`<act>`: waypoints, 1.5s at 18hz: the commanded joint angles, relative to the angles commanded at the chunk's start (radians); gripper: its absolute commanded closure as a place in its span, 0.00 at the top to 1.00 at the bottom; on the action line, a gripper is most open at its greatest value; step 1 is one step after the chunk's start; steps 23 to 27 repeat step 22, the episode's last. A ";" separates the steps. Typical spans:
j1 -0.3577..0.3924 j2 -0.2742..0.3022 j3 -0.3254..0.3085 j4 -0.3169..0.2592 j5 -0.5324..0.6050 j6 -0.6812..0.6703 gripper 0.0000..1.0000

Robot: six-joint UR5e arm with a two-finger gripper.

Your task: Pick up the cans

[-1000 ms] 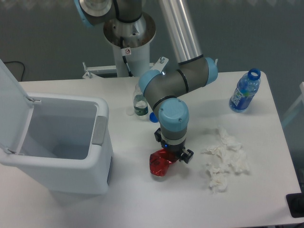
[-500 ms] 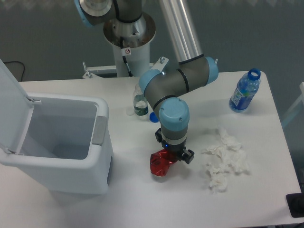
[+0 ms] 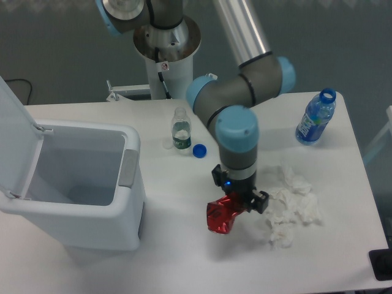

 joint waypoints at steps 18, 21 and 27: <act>0.124 0.104 0.003 -0.098 -0.068 0.204 0.66; 0.121 0.104 -0.001 -0.098 -0.068 0.204 0.66; 0.121 0.106 -0.005 -0.097 -0.069 0.203 0.66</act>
